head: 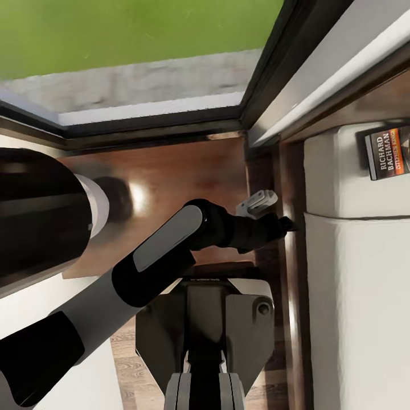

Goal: In the bedroom, move the book from the bed onto either nightstand, and place the two sandals side by side next to the bed.

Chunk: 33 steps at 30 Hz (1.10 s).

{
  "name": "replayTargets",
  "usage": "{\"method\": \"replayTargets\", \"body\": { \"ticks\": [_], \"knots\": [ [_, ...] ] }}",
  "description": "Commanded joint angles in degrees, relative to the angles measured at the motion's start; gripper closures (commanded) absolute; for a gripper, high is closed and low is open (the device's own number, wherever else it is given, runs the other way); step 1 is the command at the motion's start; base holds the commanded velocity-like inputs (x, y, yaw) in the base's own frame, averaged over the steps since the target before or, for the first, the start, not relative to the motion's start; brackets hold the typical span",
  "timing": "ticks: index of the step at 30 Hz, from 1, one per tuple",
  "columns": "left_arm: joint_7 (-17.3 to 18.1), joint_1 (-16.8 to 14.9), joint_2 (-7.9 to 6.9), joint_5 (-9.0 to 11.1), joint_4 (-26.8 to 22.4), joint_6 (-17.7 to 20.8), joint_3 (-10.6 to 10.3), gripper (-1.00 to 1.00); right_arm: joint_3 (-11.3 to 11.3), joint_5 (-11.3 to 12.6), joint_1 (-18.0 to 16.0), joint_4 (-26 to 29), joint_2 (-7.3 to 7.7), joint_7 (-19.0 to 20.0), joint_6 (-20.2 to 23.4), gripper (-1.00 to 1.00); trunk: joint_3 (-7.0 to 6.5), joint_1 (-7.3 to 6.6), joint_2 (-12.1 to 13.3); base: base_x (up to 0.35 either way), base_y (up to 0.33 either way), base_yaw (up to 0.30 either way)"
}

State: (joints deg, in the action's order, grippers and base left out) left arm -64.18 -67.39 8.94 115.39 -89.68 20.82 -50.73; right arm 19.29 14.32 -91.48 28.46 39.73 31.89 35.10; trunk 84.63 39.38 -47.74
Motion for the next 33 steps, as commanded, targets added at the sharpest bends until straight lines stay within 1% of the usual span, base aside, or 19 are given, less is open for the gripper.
{"method": "replayTargets", "body": {
  "ticks": [1, 15, 25, 33],
  "knots": [
    [-0.21, -0.03, 0.02, 0.04, 0.00, 0.46, 0.03, -1.00, 0.22, 0.17, -0.03, 0.01, -0.01, 0.10, 0.41, -1.00, 0.03, 0.02, -0.05, 0.000, 0.000, 0.020],
    [0.04, -0.03, 0.02, 0.01, 0.02, 0.45, 0.02, -1.00, 0.22, 0.18, 0.06, -0.06, -0.14, 0.10, 0.37, -1.00, 0.01, 0.02, -0.05, -0.016, 0.000, 0.008],
    [0.07, -0.03, 0.02, 0.01, 0.01, 0.45, 0.07, -1.00, 0.22, 0.18, 0.07, -0.07, -0.19, 0.10, 0.33, -1.00, 0.01, 0.02, -0.05, -0.194, 0.000, 0.001],
    [0.10, -0.03, 0.02, 0.01, 0.02, 0.45, 0.10, -1.00, 0.22, 0.13, 0.07, -0.07, -0.29, 0.07, 0.16, -1.00, 0.01, 0.02, -0.05, -0.073, 0.000, 0.000]
  ]
}}
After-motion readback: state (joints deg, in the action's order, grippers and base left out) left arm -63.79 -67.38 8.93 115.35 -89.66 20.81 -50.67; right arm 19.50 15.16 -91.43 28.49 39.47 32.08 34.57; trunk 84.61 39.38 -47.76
